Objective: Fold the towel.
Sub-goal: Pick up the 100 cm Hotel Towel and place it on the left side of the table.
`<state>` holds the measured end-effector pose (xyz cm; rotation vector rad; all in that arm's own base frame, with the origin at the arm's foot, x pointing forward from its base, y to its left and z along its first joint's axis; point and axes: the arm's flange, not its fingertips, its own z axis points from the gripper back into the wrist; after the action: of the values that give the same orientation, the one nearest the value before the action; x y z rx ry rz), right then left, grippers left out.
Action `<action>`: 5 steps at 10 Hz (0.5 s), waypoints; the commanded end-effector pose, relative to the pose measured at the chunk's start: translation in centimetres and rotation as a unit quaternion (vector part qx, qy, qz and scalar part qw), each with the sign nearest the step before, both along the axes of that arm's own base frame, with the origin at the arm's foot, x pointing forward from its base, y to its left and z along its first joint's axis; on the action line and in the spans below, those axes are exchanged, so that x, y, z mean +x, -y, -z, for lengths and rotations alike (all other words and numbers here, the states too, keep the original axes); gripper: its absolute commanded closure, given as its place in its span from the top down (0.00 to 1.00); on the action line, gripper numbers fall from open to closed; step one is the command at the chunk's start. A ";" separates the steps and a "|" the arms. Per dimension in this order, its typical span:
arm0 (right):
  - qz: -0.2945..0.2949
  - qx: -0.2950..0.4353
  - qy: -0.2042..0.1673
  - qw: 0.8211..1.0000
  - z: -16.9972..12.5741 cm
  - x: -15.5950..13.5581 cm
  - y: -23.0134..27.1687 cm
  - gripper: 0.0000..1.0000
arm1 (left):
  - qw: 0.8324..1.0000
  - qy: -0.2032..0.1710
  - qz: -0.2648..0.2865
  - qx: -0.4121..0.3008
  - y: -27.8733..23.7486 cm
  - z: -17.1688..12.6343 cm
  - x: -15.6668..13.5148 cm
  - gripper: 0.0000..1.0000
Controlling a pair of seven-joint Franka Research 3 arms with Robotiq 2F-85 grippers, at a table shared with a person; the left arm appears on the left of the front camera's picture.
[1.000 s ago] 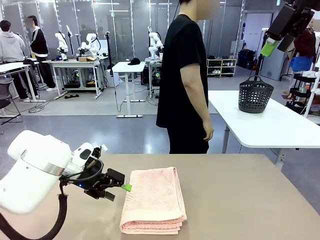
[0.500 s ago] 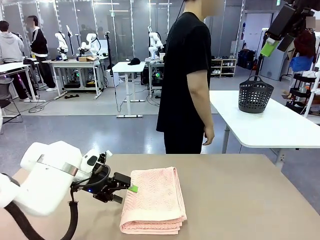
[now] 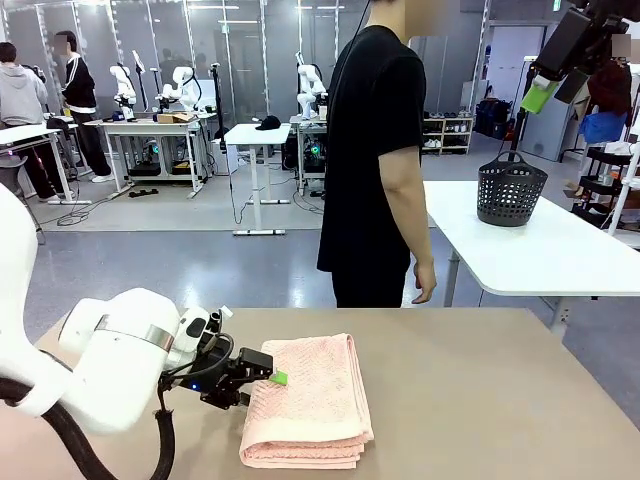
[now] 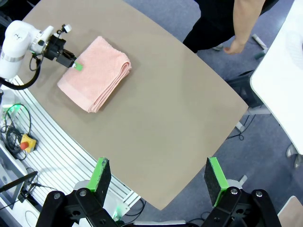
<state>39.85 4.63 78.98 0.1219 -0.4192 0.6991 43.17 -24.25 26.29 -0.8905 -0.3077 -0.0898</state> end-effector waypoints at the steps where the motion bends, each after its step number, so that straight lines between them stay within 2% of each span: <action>1: 0.002 -0.002 -0.002 1.000 -0.1 -0.1 0.1 1.00 | 1.000 0.016 -0.012 0.001 0.8 0.9 0.0 0.40; 2: 0.002 -0.002 -0.002 1.000 -0.1 -0.1 0.1 1.00 | 1.000 0.015 -0.010 0.001 0.9 0.9 0.0 0.00; 4: 0.002 -0.002 -0.002 1.000 -0.1 -0.1 0.1 1.00 | 1.000 0.014 -0.009 0.002 1.0 0.9 0.0 0.00; 5: 0.002 -0.002 -0.002 1.000 -0.1 -0.1 0.1 1.00 | 1.000 0.013 -0.007 0.005 0.9 0.8 0.0 0.13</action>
<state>39.85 4.63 78.98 0.1219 -0.4192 0.6991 43.06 -24.39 26.10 -0.8908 -0.3042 -0.0870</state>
